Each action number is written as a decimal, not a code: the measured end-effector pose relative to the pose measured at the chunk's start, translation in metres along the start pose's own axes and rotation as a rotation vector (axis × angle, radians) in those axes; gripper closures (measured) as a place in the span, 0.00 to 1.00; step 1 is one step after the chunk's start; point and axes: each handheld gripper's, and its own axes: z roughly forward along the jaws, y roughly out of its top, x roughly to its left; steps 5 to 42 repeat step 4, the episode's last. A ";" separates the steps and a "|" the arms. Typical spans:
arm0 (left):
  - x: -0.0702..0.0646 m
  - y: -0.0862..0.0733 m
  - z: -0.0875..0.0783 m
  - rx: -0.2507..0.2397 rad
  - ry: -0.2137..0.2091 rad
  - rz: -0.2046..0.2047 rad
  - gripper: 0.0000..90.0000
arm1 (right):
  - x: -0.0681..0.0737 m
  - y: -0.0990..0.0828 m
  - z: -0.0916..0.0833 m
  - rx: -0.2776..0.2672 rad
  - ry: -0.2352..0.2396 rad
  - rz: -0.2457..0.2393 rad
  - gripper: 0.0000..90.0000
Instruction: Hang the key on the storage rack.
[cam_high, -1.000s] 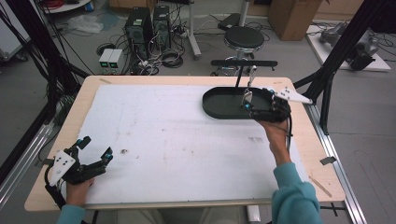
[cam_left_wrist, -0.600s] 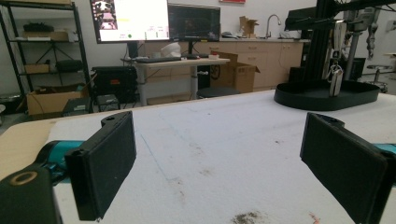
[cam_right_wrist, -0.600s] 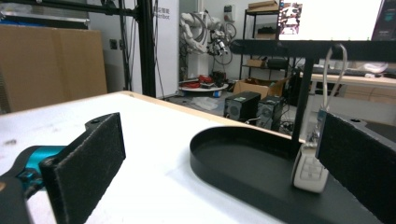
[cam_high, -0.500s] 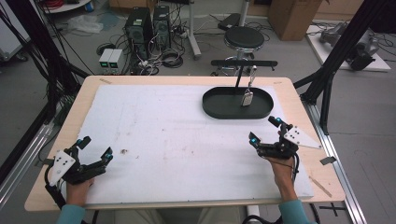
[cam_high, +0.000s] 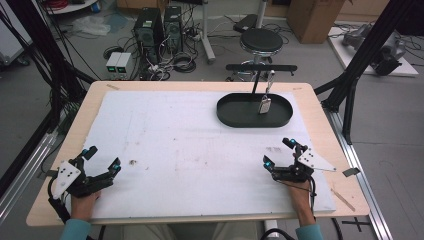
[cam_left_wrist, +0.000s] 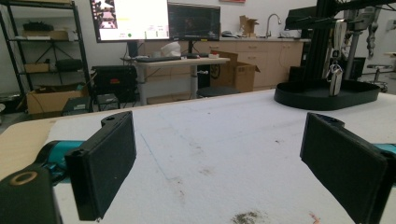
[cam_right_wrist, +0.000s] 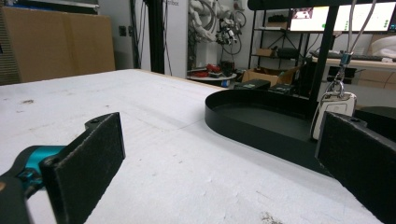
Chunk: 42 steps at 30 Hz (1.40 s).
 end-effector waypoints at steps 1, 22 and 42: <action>0.000 0.000 0.000 0.000 0.000 -0.001 0.12 | 0.000 0.000 0.000 0.001 -0.002 0.006 0.01; 0.000 0.000 -0.001 -0.004 0.001 0.001 0.12 | -0.001 0.000 0.000 -0.002 -0.008 0.008 0.01; 0.000 0.000 -0.001 -0.004 0.001 0.001 0.12 | -0.001 0.000 0.000 -0.002 -0.008 0.008 0.01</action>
